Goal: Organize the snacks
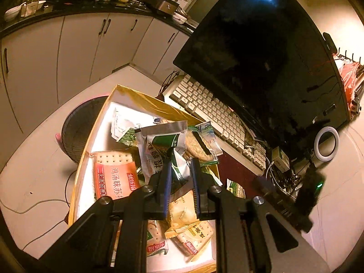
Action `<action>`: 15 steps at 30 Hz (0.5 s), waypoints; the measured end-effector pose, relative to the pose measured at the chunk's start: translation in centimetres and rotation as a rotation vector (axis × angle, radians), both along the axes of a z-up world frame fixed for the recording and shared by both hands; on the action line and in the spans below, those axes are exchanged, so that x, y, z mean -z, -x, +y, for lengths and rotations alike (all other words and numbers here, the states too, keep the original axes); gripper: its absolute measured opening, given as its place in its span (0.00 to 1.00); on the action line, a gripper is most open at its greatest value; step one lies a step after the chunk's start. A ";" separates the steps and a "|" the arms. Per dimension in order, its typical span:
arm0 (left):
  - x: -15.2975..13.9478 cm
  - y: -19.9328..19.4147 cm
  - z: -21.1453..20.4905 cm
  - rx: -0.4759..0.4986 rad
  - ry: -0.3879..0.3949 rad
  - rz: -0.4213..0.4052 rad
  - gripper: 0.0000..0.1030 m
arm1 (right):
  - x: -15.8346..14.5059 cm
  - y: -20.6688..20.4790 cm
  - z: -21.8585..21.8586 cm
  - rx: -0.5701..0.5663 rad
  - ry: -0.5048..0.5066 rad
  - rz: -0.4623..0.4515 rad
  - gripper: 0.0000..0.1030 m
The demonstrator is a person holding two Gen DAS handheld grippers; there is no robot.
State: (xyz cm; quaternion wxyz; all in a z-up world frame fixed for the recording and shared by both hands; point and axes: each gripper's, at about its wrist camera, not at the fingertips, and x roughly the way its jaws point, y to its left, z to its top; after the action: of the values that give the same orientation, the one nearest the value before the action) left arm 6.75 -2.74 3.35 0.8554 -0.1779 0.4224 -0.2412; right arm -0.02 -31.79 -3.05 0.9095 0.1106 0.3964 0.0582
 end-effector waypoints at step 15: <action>0.1 -0.1 -1.2 0.003 -0.025 0.009 0.17 | 4.3 -0.8 0.9 -0.109 0.056 0.134 0.61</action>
State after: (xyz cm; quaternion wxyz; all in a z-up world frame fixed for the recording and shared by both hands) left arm 6.87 -3.97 3.21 0.8552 -0.1677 0.4296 -0.2367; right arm 0.82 -30.90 -7.36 0.8792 0.0669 0.4632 0.0889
